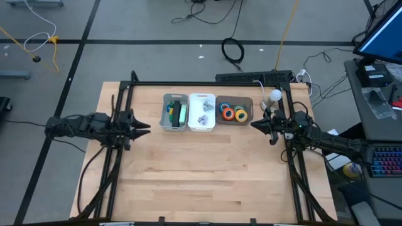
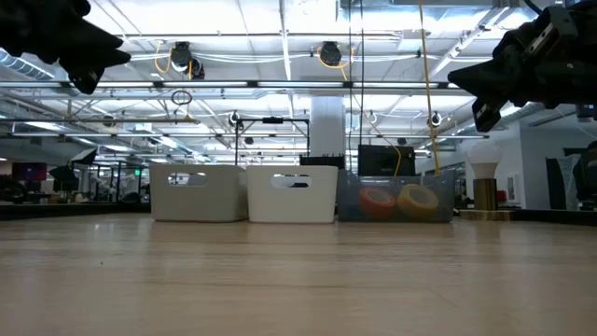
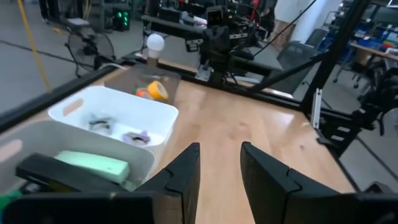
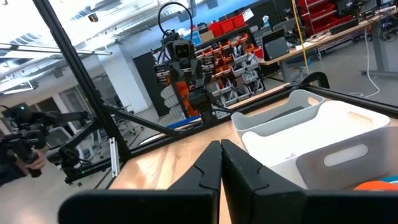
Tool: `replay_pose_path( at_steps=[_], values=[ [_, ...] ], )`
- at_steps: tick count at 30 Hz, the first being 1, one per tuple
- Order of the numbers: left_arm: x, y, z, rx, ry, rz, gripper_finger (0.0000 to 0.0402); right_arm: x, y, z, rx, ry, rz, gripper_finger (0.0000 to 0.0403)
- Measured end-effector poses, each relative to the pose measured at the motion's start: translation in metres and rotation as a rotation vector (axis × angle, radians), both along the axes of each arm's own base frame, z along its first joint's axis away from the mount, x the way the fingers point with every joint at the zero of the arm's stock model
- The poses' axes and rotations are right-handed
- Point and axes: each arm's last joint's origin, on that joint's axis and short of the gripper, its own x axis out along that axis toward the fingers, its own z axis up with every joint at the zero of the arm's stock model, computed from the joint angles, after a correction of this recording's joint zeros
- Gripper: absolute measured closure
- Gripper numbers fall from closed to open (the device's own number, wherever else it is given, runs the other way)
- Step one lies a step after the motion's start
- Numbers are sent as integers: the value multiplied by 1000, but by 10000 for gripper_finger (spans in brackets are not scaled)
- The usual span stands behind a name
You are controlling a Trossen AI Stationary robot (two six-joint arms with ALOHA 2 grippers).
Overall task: Pick and place Stapler, Stapler remover, tape
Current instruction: Return to Home Position
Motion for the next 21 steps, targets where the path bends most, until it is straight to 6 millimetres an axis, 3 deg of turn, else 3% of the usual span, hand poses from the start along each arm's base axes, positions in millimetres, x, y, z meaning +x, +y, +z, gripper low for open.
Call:
replay_pose_path(
  at_steps=[9,17,21],
  values=[
    [-8,2,-5,56,4,5,286,0,0,0,11,-2,1,399],
    [4,0,-41,21,2,-12,286,0,0,0,5,-3,0,399],
    [8,-1,-48,1,-7,-34,286,0,0,1,2,-12,0,399]
  ],
)
